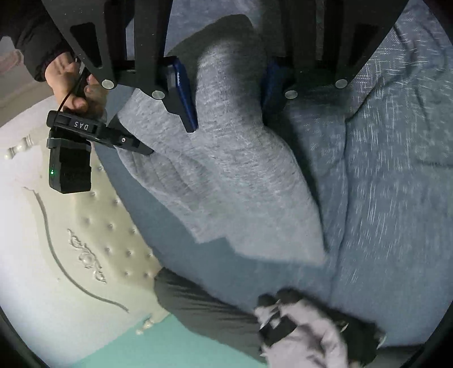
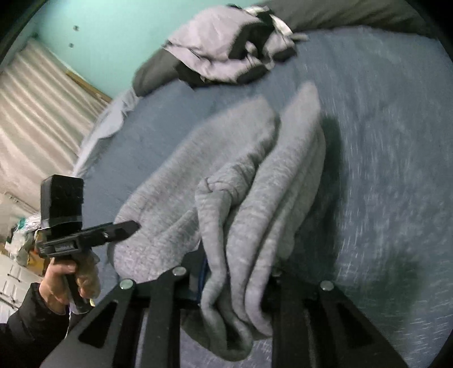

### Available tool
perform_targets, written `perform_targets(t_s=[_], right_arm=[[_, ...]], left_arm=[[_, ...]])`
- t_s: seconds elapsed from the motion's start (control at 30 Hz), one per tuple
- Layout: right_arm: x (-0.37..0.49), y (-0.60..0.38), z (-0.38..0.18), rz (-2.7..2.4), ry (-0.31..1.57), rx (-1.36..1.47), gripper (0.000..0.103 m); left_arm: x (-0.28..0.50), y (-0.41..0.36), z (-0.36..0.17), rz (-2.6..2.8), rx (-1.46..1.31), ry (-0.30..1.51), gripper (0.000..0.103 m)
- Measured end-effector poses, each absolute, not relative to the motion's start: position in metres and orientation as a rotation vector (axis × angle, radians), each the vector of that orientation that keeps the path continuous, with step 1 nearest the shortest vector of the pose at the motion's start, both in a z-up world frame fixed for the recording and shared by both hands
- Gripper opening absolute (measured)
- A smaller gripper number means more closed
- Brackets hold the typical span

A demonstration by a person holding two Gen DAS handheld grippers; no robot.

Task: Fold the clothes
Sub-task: 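Lift the sweatshirt end with the right gripper and fold it over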

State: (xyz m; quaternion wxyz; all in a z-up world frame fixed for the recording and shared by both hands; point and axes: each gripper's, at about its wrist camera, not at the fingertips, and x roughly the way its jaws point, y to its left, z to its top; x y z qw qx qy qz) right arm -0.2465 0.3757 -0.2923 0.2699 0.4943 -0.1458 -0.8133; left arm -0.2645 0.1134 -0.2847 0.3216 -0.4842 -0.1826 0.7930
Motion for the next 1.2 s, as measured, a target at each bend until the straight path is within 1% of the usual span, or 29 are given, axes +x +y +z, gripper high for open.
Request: perform_targets(t_s=[0.2,0.27,0.6,0.9,1.2], right_arm=[[-0.234,0.4,-0.233,-2.22,-0.405,1.216,0.021],[-0.226,0.425,-0.217,-2.231,-0.419,1.188,0.021],[-0.198,0.507,-0.149,-2.329,-0.455,1.1,0.021],[-0.162,0.618,-0.105,-2.463,-0.475,1.089,0.021],[-0.142,0.733,-0.097,-2.565,-0.55,1.062,0.021]], left_arm=[[-0.259,0.145,-0.221,2.127,-1.181,-0.393,0.044],[-0.258,0.159,-0.204,2.131,-1.157,-0.368,0.044],[-0.251,0.261,-0.147,2.076,-1.059,-0.31,0.044],[-0.245,0.388,-0.122,1.968,-1.004,-0.252,0.044],[-0.252,0.513,-0.118,1.891,-0.987,-0.165,0.044]])
